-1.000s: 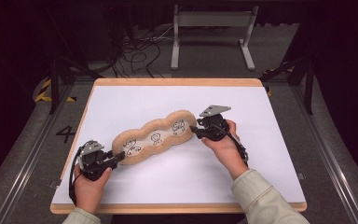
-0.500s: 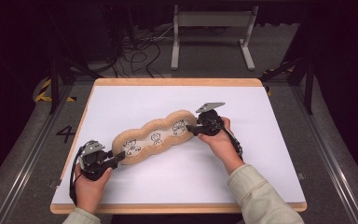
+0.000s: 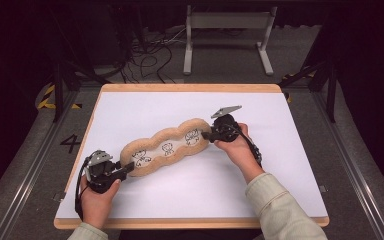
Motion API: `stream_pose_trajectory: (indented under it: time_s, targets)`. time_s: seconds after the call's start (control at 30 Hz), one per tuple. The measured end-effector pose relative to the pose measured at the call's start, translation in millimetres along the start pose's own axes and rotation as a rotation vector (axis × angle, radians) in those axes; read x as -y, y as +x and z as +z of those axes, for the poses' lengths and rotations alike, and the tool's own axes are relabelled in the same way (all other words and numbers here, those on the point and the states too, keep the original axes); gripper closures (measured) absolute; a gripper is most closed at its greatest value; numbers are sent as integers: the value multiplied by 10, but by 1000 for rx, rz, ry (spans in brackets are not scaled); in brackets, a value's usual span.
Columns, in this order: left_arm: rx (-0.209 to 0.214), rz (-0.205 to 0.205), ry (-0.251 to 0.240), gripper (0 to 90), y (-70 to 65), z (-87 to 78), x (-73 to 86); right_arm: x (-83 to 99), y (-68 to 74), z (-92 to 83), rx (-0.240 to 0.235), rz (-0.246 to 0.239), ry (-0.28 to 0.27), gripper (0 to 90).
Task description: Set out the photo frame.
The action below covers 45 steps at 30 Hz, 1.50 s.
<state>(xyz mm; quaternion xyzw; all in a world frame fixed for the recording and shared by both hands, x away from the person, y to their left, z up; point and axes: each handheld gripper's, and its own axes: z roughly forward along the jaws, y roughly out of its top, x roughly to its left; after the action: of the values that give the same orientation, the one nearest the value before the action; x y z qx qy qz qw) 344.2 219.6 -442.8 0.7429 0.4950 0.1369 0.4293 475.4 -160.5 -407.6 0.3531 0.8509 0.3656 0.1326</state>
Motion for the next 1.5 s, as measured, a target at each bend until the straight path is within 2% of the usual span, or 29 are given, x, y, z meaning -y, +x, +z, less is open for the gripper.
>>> stream_pose_trajectory:
  time_s: [0.1,0.27,0.33,0.47,0.6,0.8,1.0,1.1,1.2,1.33,1.5]
  targets:
    - [0,-14,6,651,-1,-3,-11,5,34,-49,14,-12,12,658]
    - [-1,-14,14,658,-7,15,-54,31,94,-168,31,-35,13,662]
    - [5,-15,10,657,-24,25,-87,42,114,-241,53,-46,10,662]
    - [26,10,-2,652,-72,36,-178,68,122,-410,76,-35,-7,663]
    - [50,12,-4,646,-85,40,-240,107,128,-557,82,-28,-35,664]
    - [74,11,-24,617,-94,74,-353,228,191,-746,86,-6,-78,663]
    - [113,29,-41,600,-150,145,-497,384,200,-950,97,45,-122,663]
    - [131,29,-37,593,-163,203,-552,470,204,-1040,94,73,-142,661]
    - [142,40,-28,585,-186,288,-598,537,217,-1106,111,84,-148,660]
    - [163,32,-16,580,-231,379,-644,636,212,-1180,132,103,-162,660]
    - [184,22,5,577,-253,468,-667,696,170,-1212,128,126,-157,659]
